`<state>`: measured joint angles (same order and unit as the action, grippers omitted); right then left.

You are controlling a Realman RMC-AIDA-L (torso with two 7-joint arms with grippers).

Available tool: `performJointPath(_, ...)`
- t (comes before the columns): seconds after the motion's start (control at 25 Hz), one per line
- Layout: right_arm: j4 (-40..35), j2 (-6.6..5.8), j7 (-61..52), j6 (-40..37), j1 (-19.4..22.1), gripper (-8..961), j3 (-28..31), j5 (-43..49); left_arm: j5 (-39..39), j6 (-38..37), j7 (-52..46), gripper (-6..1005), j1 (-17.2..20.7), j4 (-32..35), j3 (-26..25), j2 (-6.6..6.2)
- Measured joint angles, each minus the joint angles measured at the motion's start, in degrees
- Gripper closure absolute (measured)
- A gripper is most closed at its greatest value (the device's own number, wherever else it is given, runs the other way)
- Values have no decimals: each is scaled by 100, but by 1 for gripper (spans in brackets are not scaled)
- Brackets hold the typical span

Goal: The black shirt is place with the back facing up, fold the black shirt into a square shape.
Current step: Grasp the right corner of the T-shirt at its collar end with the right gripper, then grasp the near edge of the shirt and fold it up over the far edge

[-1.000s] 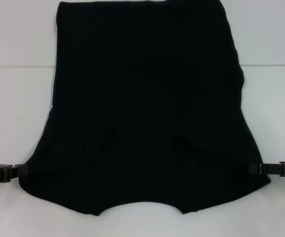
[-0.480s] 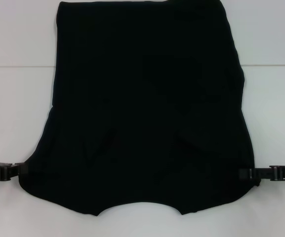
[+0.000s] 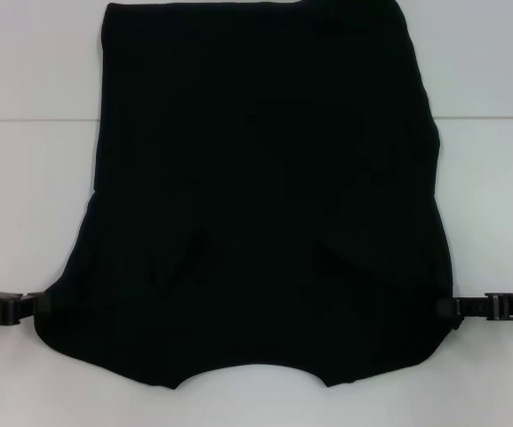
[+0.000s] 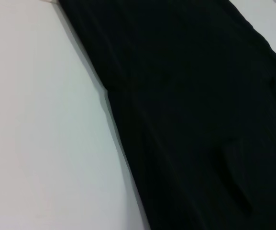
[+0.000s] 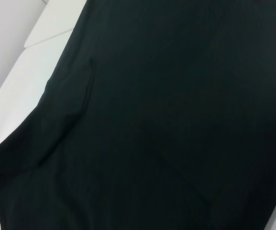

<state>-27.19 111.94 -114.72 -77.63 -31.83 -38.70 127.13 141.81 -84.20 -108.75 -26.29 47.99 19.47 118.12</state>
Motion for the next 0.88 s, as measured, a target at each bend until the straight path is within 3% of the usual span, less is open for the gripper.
performJointPath(0.16,-3,-18,-2,-39,1,604,3,-14,-3,0,-7,970,-33,-3,3,0)
performJointPath(0.28,-5,-25,-4,-55,1,811,8,-23,-5,0,-14,970,-59,-13,4,0)
performJointPath(0.48,-14,-52,1,-92,28,911,112,-40,-8,-8,-25,971,-106,-41,-13,-7)
performJointPath(0.72,-66,-93,152,-283,208,910,524,-40,-130,-185,-126,971,-96,-27,-89,-25)
performJointPath(0.88,-122,-140,387,-568,396,910,866,-41,-176,-595,-180,971,-78,-10,-484,-78)
